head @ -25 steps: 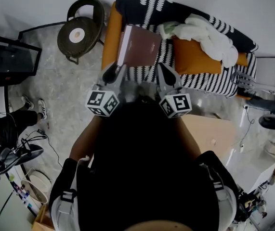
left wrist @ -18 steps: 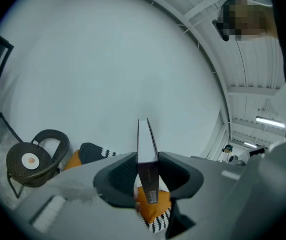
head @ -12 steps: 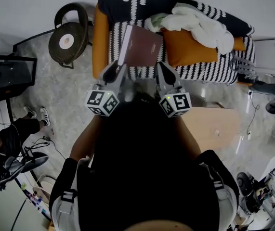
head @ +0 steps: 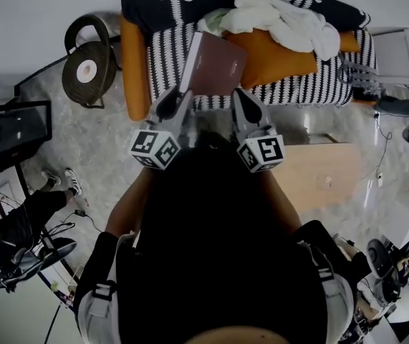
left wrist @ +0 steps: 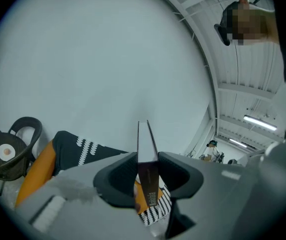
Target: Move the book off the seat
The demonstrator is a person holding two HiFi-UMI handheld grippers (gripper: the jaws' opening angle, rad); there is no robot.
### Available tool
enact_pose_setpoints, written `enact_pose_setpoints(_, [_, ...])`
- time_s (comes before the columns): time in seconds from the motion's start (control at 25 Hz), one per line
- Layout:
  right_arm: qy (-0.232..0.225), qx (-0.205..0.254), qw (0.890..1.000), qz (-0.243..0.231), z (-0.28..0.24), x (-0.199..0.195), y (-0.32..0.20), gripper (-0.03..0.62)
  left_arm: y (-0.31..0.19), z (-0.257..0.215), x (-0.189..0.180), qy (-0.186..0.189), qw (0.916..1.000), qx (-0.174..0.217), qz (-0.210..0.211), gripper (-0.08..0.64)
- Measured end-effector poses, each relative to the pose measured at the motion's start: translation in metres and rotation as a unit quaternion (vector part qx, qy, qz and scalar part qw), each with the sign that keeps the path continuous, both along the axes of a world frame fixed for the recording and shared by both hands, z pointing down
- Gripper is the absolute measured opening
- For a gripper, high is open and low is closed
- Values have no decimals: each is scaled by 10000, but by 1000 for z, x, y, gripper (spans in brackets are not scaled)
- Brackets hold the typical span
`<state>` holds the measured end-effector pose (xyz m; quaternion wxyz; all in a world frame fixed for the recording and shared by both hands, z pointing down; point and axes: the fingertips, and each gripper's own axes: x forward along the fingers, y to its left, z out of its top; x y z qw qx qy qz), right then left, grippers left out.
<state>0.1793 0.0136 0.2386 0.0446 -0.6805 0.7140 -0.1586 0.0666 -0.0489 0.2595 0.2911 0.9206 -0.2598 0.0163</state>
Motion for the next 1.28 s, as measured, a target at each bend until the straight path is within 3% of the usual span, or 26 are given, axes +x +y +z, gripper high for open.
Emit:
enact_pose_setpoints(0.12, [4,7,9997,231,4,8,11,8,5,3,13,61,9997,-17,227,141])
enact_pose_setpoints(0.24, [50,11,9976,687,4,12,27,8,12,6,27,145,9974,-67,708,141])
enact_pose_setpoints(0.52, [128,-46,9822,1874,-6,17,60,8,21,2,52,220,9832,-122,1807,141])
enact_pose_setpoints(0.8, [232,-127,9579,2858,-7,-8,108,8,43,0,61,363,9622,-127,2697,141])
enact_pose_setpoints(1.28, [238,-168,9038,4269,-11,-44,210,8,130,-4,67,381,9161,-194,3986,141])
